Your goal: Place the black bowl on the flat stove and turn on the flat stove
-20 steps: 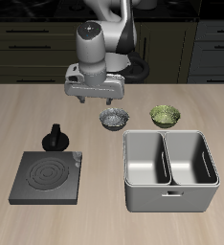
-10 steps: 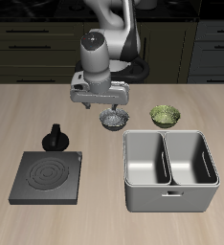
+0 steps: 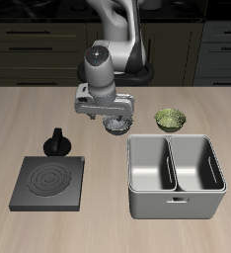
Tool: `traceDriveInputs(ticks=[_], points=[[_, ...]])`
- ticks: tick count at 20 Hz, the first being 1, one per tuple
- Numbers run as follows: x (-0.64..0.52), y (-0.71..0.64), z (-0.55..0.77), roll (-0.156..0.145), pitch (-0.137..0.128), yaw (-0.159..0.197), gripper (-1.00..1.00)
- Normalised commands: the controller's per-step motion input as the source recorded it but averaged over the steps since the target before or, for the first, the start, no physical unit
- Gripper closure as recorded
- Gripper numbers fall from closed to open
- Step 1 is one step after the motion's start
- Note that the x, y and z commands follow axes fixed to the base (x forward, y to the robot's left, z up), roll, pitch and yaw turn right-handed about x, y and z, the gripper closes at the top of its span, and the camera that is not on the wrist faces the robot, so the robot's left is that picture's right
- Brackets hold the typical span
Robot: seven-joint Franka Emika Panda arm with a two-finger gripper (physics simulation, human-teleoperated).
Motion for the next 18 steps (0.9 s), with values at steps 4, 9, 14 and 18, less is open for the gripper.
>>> traceDriveInputs(ticks=[4,9,14,18], points=[[0.0,-0.02,-0.24,0.007,0.048,-0.019,-1.0],[0.01,0.01,-0.23,0.006,0.043,0.002,-1.0],[-0.15,0.12,-0.22,0.064,0.037,-0.01,1.0],[-0.01,-0.09,0.07,0.001,-0.015,0.008,1.0]])
